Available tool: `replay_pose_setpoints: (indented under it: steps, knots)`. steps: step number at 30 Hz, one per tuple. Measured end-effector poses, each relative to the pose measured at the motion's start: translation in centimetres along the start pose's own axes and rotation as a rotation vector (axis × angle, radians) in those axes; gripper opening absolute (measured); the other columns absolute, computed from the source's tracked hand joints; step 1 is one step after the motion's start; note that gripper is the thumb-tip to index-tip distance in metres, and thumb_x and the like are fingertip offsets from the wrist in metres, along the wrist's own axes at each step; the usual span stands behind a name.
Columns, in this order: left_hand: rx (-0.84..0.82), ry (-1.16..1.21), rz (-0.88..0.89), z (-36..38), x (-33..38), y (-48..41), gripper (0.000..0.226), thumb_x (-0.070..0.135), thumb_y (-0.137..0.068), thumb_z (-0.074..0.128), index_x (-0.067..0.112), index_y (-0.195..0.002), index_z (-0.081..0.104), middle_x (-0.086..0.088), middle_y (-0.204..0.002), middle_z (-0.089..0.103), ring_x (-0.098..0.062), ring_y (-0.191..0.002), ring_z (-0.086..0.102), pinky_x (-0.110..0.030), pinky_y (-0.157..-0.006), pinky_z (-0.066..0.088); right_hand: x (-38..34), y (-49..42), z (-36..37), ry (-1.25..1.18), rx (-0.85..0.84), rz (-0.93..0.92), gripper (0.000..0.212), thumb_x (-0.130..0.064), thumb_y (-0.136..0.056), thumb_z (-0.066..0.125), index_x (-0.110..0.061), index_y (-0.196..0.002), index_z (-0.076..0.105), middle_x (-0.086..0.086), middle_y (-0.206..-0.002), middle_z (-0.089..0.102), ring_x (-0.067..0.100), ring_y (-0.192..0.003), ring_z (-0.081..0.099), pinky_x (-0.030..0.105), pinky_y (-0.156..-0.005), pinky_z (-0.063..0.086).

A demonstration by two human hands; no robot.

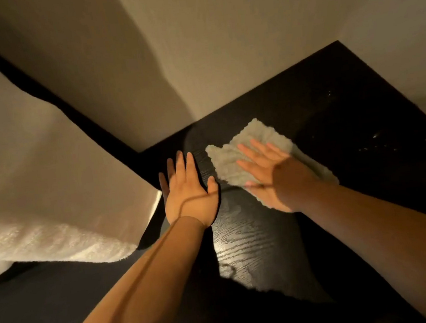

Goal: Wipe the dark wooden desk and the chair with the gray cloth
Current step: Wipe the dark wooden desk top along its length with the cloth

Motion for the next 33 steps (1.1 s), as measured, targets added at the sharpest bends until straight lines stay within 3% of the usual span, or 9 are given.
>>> replay_pose_setpoints:
  steps: [3, 6, 8, 11, 13, 16, 20, 28, 33]
  knots:
    - [-0.003, -0.004, 0.003, -0.2, 0.1, -0.1, 0.081, 0.057, -0.099, 0.037, 0.024, -0.168, 0.009, 0.002, -0.176, 0.002, -0.021, -0.162, -0.007, -0.049, -0.130, -0.005, 2.5, -3.0, -1.0, -0.049, 0.138, 0.282, 0.077, -0.058, -0.101, 0.008, -0.021, -0.166, 0.025, 0.009, -0.175, 0.010, 0.031, -0.161, 0.008, 0.048, -0.131, 0.008]
    - [0.007, -0.026, 0.005, -0.1, 0.1, -0.1, 0.081, 0.058, -0.099, 0.036, 0.024, -0.168, 0.009, 0.001, -0.176, 0.003, -0.022, -0.162, -0.006, -0.049, -0.131, -0.003, 1.7, -4.8, -1.5, -0.080, 0.133, 0.460, 0.071, -0.055, -0.104, 0.009, -0.022, -0.167, 0.013, 0.008, -0.176, 0.003, 0.033, -0.161, 0.002, 0.050, -0.131, 0.003]
    - [0.001, -0.022, -0.002, -0.2, 0.1, 0.0, 0.081, 0.058, -0.099, 0.036, 0.024, -0.168, 0.010, 0.002, -0.176, 0.003, -0.022, -0.162, -0.006, -0.049, -0.131, -0.004, -0.5, -4.3, -1.4, -0.134, 0.083, 0.363, 0.070, -0.054, -0.104, 0.007, -0.025, -0.167, 0.001, 0.007, -0.176, -0.007, 0.033, -0.161, -0.007, 0.050, -0.130, -0.002]
    - [0.003, -0.007, -0.004, -0.1, 0.1, 0.1, 0.080, 0.058, -0.100, 0.037, 0.025, -0.168, 0.010, 0.003, -0.176, 0.002, -0.020, -0.162, -0.008, -0.048, -0.131, -0.005, -3.4, -1.8, -0.3, -0.130, 0.112, 0.083, 0.072, -0.058, -0.102, 0.011, -0.028, -0.167, 0.016, 0.002, -0.176, -0.002, 0.027, -0.162, -0.006, 0.048, -0.131, 0.002]
    - [0.024, -0.011, 0.008, 0.0, 0.0, 0.1, 0.080, 0.059, -0.100, 0.035, 0.025, -0.168, 0.011, 0.003, -0.176, 0.004, -0.020, -0.162, -0.007, -0.048, -0.131, -0.004, -1.7, -2.0, -0.3, -0.078, 0.006, -0.028, 0.078, -0.067, -0.095, 0.000, -0.033, -0.166, 0.005, -0.004, -0.172, -0.020, 0.022, -0.160, -0.019, 0.045, -0.130, -0.006]
    - [0.033, -0.024, 0.010, 0.0, 0.0, -0.2, 0.081, 0.059, -0.096, 0.034, 0.025, -0.167, 0.013, 0.002, -0.176, 0.006, -0.021, -0.162, -0.004, -0.048, -0.131, -0.003, 2.8, -4.6, -1.3, -0.010, 0.043, 0.143, 0.088, -0.067, -0.090, -0.010, -0.028, -0.168, 0.005, 0.001, -0.173, -0.019, 0.024, -0.160, -0.018, 0.044, -0.129, -0.008]
    - [0.036, -0.028, 0.006, 0.1, 0.0, -0.2, 0.080, 0.059, -0.097, 0.035, 0.026, -0.167, 0.014, 0.003, -0.176, 0.007, -0.020, -0.162, -0.003, -0.048, -0.131, -0.002, 4.1, -6.3, -2.1, -0.080, 0.127, 0.434, 0.073, -0.059, -0.105, 0.010, -0.023, -0.168, 0.003, 0.006, -0.176, -0.007, 0.029, -0.162, -0.008, 0.047, -0.131, -0.003]
    - [0.047, 0.028, 0.030, -0.2, 0.0, 0.1, 0.080, 0.057, -0.097, 0.038, 0.024, -0.167, 0.016, 0.001, -0.176, 0.008, -0.021, -0.162, -0.003, -0.048, -0.131, -0.002, -1.1, -3.8, -1.5, -0.109, 0.118, -0.025, 0.073, -0.063, -0.102, 0.018, -0.027, -0.164, 0.029, 0.001, -0.176, 0.009, 0.024, -0.162, 0.002, 0.046, -0.131, 0.008]
    - [0.059, -0.001, 0.018, -0.1, 0.1, -0.1, 0.079, 0.055, -0.097, 0.040, 0.025, -0.166, 0.018, 0.001, -0.175, 0.011, -0.023, -0.162, 0.000, -0.050, -0.131, 0.001, 3.6, -9.3, -3.5, -0.138, 0.131, 0.306, 0.070, -0.058, -0.106, 0.014, -0.026, -0.168, 0.010, 0.001, -0.176, -0.005, 0.025, -0.161, -0.010, 0.044, -0.130, -0.004]
Point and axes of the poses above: each hand's wrist, its own y-axis away from the middle knuckle, its own z-axis out of the palm, x = y × z, the point moved 1 cm from there along -y, towards the middle knuckle
